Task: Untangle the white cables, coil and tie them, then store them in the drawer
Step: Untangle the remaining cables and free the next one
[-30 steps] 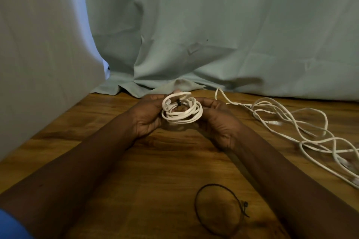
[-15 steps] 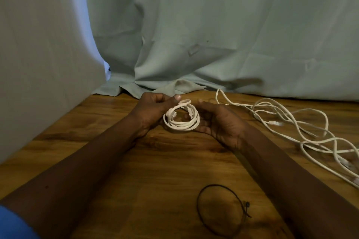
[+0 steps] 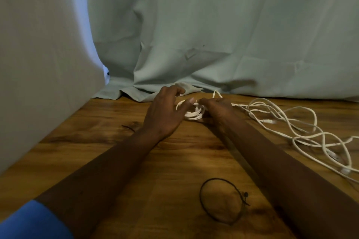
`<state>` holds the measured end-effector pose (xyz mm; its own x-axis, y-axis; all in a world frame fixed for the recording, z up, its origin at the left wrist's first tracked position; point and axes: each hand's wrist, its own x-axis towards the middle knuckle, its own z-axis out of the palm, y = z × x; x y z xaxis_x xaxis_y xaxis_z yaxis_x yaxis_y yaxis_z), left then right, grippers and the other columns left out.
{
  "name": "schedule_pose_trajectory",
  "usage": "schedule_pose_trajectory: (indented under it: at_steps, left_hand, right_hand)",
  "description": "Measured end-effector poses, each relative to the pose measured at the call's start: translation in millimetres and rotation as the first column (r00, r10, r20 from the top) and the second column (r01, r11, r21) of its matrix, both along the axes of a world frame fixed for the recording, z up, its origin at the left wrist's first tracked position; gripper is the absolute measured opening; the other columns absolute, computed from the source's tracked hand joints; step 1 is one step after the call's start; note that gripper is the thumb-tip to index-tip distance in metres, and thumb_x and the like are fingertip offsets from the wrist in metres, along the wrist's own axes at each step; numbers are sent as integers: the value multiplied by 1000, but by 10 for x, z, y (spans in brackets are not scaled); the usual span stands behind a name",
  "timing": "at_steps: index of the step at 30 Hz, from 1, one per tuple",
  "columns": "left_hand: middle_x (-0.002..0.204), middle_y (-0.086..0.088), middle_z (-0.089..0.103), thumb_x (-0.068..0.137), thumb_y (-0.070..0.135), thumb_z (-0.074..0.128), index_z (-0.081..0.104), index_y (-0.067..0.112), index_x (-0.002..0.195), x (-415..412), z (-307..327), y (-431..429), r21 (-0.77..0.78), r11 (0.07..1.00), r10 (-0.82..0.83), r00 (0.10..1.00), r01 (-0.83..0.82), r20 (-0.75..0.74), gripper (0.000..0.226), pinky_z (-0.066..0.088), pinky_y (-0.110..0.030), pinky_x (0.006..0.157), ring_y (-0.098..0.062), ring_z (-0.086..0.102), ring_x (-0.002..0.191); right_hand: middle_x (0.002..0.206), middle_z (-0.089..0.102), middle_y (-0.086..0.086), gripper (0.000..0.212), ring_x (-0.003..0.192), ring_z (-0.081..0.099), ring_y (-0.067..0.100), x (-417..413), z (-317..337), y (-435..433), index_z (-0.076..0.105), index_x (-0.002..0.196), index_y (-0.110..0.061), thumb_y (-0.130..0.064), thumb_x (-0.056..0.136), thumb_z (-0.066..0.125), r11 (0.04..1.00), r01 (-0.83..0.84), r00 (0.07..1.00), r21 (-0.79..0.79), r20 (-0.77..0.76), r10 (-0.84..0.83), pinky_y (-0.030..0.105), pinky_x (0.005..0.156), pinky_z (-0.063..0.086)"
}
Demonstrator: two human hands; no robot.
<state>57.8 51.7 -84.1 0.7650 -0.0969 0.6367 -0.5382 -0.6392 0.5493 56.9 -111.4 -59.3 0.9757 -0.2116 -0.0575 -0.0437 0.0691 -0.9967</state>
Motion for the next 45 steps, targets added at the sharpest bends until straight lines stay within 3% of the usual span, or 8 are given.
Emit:
schedule_pose_trajectory:
  at_steps: [5,15,19,27,35,39,42,45]
  left_hand:
    - [125,5,57,95,62,55,55,30,130,-19,-24,-22,128,991,-43,999,40,21,48,51,-40,93,-13,55,114]
    - [135,2,50,92,69,41,54,30,133,-181,35,-246,347,936,-122,977,55,173,58,40,-49,104,-22,49,127]
    - [140,5,47,93,61,55,51,33,134,-315,30,-391,415,897,-251,948,151,196,50,40,-45,103,-20,47,130]
    - [160,8,27,85,47,78,32,35,154,-639,199,-602,267,917,-344,927,297,151,83,36,-33,111,-13,30,147]
    - [173,0,-15,59,63,91,-23,30,160,-533,977,-1812,-38,970,-238,969,241,62,155,21,-60,123,-24,-3,160]
    - [162,-13,26,74,38,86,-5,27,164,-417,1288,-2166,-190,981,-9,994,29,105,128,35,-57,113,-33,34,147]
    - [133,-10,48,85,34,72,48,29,147,-258,1434,-2118,-88,977,210,956,-195,205,67,39,-47,101,-32,47,127]
    - [110,-6,65,92,14,59,73,25,101,-124,1655,-2012,-272,957,-99,995,97,8,20,46,-37,85,-29,62,109]
  right_hand:
    - [63,65,7,24,44,61,1,90,34,101,73,83,0,-22,92,72,896,132,981,-425,183,-57,16,40,44]
    - [116,65,1,28,97,68,27,-727,185,-706,71,111,-25,-42,88,67,178,601,797,-779,600,-68,40,79,56]
    - [128,62,13,55,110,64,36,-1009,242,-1339,63,123,-14,-56,88,68,-47,251,915,-967,253,-315,39,81,51]
    - [66,73,1,29,56,72,18,-1135,445,-1646,73,79,-14,-32,99,65,446,580,790,-681,604,-106,39,63,60]
    - [85,71,17,32,67,69,26,-1154,1304,-1468,66,92,2,-20,108,49,948,120,882,-294,471,34,42,74,64]
    - [84,68,17,31,65,66,23,-1157,1610,-1536,61,91,-2,-18,110,43,972,53,850,-231,521,77,35,68,63]
    - [85,67,16,33,65,65,23,-1190,1846,-1699,60,88,-4,-18,111,40,982,21,817,-188,569,92,33,67,62]
    - [87,67,15,32,68,66,22,-1194,1966,-1839,60,90,-5,-19,111,40,985,-19,822,-173,558,114,32,69,62]
